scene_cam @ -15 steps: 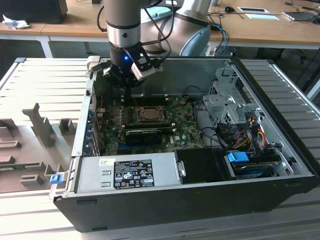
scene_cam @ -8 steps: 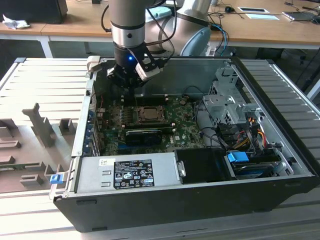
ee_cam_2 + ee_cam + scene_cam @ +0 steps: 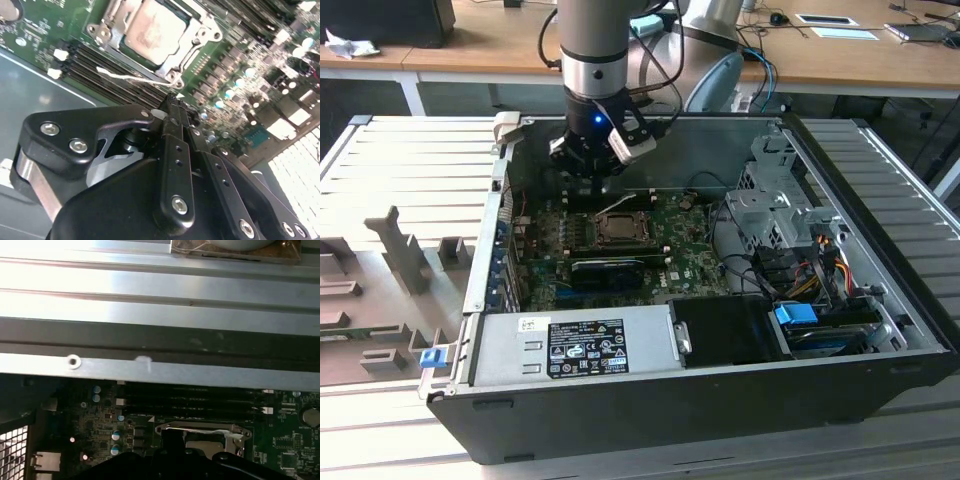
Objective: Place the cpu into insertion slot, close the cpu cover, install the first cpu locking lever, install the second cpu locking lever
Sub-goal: 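Install the first cpu locking lever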
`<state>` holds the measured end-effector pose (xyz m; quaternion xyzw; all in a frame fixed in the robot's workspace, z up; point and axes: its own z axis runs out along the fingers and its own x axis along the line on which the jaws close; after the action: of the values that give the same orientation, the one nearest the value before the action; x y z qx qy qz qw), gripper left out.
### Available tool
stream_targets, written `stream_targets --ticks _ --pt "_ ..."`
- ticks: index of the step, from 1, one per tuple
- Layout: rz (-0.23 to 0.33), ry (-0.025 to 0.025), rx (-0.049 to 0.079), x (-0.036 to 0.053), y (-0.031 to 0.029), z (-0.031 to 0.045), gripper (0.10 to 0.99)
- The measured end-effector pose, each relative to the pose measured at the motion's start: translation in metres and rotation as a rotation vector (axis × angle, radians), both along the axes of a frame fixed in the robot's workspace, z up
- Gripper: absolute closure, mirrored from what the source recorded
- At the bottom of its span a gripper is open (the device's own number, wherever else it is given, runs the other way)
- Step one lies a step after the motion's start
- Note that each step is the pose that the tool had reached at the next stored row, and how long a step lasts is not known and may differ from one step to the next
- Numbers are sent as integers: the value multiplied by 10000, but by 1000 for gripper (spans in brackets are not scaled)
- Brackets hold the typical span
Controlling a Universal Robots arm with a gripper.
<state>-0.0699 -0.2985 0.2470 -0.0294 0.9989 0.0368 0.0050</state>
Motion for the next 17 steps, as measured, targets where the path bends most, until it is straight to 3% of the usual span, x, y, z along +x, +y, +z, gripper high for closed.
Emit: stream_targets --ticks 4,5,6,7,8,17 --pt "4 -1 1 63 0 -12 980" --pt "4 0 420 90 -13 -24 980" --pt "4 0 600 91 -21 -27 980" --pt "5 -1 679 96 -28 -33 980" --pt "9 -1 740 125 -39 -109 980" --pt "22 0 739 152 -39 -160 980"
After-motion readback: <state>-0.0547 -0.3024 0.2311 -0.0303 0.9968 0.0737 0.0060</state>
